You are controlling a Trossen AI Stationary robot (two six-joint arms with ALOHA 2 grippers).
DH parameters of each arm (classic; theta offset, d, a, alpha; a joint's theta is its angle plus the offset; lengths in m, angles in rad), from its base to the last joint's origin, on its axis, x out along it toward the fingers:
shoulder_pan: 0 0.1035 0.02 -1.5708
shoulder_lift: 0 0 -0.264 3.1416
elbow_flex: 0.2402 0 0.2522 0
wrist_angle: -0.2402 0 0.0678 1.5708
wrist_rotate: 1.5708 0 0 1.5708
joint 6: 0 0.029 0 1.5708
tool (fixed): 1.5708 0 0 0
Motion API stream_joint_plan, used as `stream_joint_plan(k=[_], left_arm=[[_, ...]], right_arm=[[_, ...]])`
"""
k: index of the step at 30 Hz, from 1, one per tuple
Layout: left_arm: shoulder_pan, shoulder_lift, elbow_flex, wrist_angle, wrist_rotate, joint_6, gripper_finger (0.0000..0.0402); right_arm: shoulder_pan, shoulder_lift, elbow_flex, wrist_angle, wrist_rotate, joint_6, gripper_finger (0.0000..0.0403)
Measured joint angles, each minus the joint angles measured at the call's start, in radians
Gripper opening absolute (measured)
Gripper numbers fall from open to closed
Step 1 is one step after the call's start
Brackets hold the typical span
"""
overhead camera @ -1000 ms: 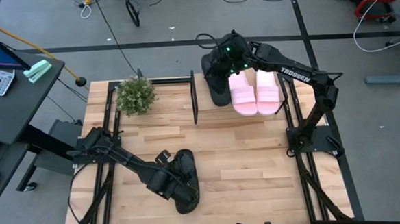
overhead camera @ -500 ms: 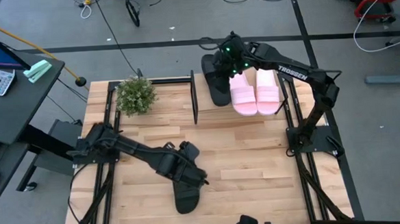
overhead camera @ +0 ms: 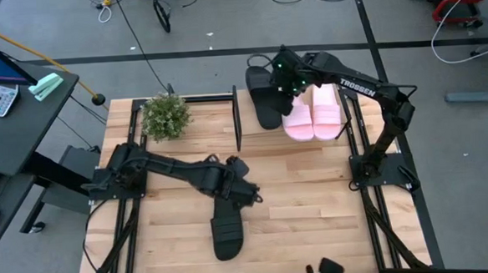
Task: Pick and place slides into the shelf
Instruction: Adjust the right pink slipper on the shelf
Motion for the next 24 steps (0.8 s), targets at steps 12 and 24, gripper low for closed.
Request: stream_joint_plan(k=[12,24], left_arm=[[0.204,0.0,0.0,0.015,-0.009,0.424,0.0107],[0.293,0.0,0.0,0.088,0.04,0.654,0.0107]], right_arm=[[-0.083,-0.034,0.0,-0.273,0.087,0.112,0.014],[-0.069,-0.188,0.0,-0.387,0.004,0.287,0.014]])
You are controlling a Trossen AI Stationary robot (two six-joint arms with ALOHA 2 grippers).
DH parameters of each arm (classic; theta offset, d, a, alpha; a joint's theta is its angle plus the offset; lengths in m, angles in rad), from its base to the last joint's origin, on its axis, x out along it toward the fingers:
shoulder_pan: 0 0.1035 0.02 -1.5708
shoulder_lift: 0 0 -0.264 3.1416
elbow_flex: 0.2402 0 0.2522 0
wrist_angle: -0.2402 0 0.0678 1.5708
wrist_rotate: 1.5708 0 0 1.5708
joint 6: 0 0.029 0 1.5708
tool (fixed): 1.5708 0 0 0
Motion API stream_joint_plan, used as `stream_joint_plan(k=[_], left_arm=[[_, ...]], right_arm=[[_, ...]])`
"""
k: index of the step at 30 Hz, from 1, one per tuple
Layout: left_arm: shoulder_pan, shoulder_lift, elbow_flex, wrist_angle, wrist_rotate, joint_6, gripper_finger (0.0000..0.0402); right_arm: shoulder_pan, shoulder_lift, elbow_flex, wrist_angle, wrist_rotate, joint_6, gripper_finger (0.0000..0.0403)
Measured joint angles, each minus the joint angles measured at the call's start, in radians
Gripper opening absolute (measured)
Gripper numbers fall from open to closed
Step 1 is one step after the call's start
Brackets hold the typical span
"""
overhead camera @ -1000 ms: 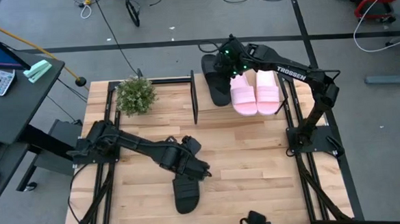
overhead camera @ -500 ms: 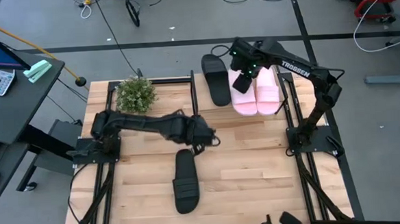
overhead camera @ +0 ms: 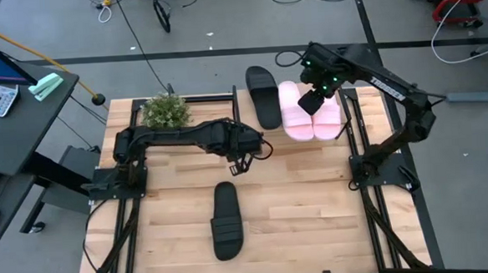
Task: Pick and place slides into the shelf
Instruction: Adjust the right pink slipper on the shelf
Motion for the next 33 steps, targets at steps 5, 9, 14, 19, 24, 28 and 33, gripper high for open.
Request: stream_joint_plan(k=[5,9,14,19,24,28,33], left_arm=[[0.005,0.0,0.0,0.043,0.008,0.032,0.0107],[0.004,0.0,0.0,0.052,0.012,0.034,0.0107],[0.004,0.0,0.0,0.053,0.017,0.033,0.0107],[0.004,0.0,0.0,0.054,0.017,0.03,0.0107],[0.004,0.0,0.0,0.054,0.017,0.03,0.0107],[0.004,0.0,0.0,0.057,0.017,0.031,0.0107],[0.004,0.0,0.0,0.083,0.017,0.033,0.0107]], right_arm=[[0.007,-0.009,0.0,0.004,-0.022,0.038,0.014],[0.007,0.009,-0.022,-0.002,-0.046,0.05,0.014],[0.007,0.013,-0.065,-0.004,-0.044,0.066,0.0139],[0.007,0.013,-0.137,-0.021,-0.038,0.066,0.0138],[0.016,0.008,-0.181,-0.047,0.053,0.067,0.0134],[0.039,0.009,-0.164,-0.069,0.116,0.068,0.0128],[0.062,0.009,-0.148,-0.073,0.144,0.081,0.012]])
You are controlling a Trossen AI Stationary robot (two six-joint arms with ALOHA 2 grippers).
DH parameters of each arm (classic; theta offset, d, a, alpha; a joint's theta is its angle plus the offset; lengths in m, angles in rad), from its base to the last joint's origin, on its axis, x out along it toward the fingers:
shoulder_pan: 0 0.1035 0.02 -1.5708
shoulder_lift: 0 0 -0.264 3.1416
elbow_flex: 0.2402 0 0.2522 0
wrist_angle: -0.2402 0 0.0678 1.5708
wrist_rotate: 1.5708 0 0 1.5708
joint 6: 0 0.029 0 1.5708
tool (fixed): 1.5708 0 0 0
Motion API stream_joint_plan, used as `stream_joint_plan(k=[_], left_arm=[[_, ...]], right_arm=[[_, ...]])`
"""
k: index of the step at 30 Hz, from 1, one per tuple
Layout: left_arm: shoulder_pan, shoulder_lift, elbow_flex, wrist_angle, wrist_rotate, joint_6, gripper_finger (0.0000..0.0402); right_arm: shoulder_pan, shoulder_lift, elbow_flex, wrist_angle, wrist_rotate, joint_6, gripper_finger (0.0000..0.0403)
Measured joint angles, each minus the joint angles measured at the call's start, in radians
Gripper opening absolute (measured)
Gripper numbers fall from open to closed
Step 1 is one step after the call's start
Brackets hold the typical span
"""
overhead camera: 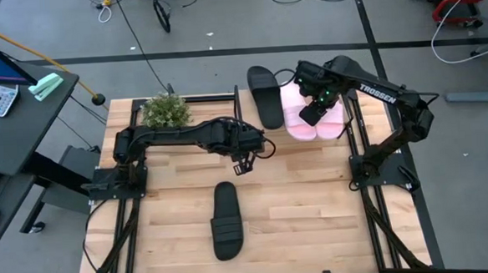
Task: Pick and place slides into the shelf
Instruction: Adjust the right pink slipper on the shelf, then put the black slipper on the shelf
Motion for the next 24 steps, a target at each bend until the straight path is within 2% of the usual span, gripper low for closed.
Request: stream_joint_plan(k=[16,24], left_arm=[[0.0,0.0,0.0,0.002,0.026,0.0,0.0107],[0.0,0.0,0.0,0.0,0.026,-0.019,0.0107]], right_arm=[[0.012,-0.042,0.001,0.003,-0.005,-0.054,0.0117],[0.064,-0.097,0.001,0.02,-0.046,-0.076,0.0117]])
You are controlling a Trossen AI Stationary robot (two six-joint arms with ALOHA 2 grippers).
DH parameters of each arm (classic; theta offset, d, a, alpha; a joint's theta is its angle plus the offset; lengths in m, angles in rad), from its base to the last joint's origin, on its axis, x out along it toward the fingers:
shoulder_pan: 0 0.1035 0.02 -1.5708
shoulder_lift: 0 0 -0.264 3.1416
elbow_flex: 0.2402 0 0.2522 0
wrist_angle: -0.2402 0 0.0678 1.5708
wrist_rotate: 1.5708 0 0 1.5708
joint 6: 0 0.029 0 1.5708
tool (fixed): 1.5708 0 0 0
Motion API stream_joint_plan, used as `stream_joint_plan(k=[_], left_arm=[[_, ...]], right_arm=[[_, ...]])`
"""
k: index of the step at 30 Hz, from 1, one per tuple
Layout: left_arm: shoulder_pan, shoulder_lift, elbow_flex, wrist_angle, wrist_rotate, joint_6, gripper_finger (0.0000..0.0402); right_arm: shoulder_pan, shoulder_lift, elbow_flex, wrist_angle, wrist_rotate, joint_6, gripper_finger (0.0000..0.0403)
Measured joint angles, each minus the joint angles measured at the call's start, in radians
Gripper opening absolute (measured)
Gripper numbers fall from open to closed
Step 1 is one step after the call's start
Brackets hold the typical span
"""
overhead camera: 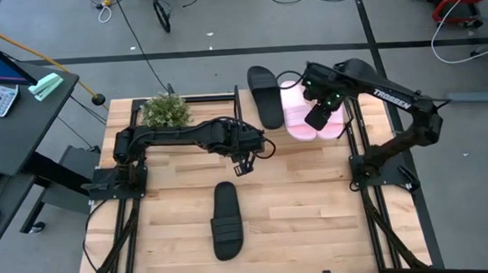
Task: Pick and place slides into the shelf
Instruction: Put the black slipper on the shelf
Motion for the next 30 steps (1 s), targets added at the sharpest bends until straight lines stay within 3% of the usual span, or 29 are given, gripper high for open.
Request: stream_joint_plan(k=[6,11,19,30], left_arm=[[-0.01,-0.01,-0.043,-0.013,0.0,-0.114,0.0107],[-0.069,-0.046,-0.24,-0.019,0.1,-0.158,0.0107],[-0.159,-0.164,-0.543,0.123,0.274,-0.281,0.0107],[-0.254,-0.3,-0.65,0.196,0.295,-0.471,0.0107]], right_arm=[[0.1,-0.058,0.0,0.0,-0.023,0.066,0.0118],[0.186,-0.093,0.0,0.018,-0.023,0.128,0.0118],[0.339,-0.131,0.001,0.109,-0.068,0.191,0.0118],[0.496,-0.1,-0.089,0.374,-0.158,0.206,0.0118]])
